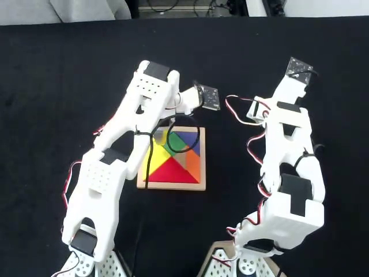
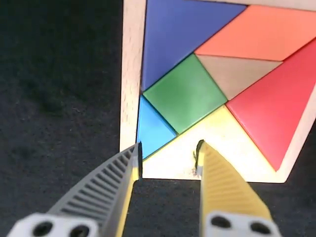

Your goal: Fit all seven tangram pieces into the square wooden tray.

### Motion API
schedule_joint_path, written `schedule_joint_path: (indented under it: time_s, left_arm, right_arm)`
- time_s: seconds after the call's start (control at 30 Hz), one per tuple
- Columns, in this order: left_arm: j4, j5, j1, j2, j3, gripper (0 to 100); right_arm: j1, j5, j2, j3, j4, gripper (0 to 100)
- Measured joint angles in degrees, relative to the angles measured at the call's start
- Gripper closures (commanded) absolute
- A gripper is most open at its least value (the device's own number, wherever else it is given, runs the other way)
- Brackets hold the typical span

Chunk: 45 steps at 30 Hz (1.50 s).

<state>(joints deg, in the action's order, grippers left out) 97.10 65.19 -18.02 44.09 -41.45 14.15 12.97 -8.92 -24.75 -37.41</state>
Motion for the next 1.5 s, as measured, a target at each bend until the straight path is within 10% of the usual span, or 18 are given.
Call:
schedule_joint_path:
  time_s: [0.43, 1.07, 1.5]
  left_arm:
    - [-7.12, -7.21, 0.88, 2.46, -0.09, 85]
    - [3.16, -29.36, 17.67, -18.2, -12.92, 87]
    - [-4.13, -30.86, 29.36, -69.1, 31.03, 87]
  right_arm:
    - [0.0, 0.0, 0.0, 0.0, 0.0, 98.5]
    - [-3.25, -3.69, 0.0, 0.0, -0.7, 98.7]
    - [-3.96, -6.77, 0.0, 0.0, -2.64, 98.7]
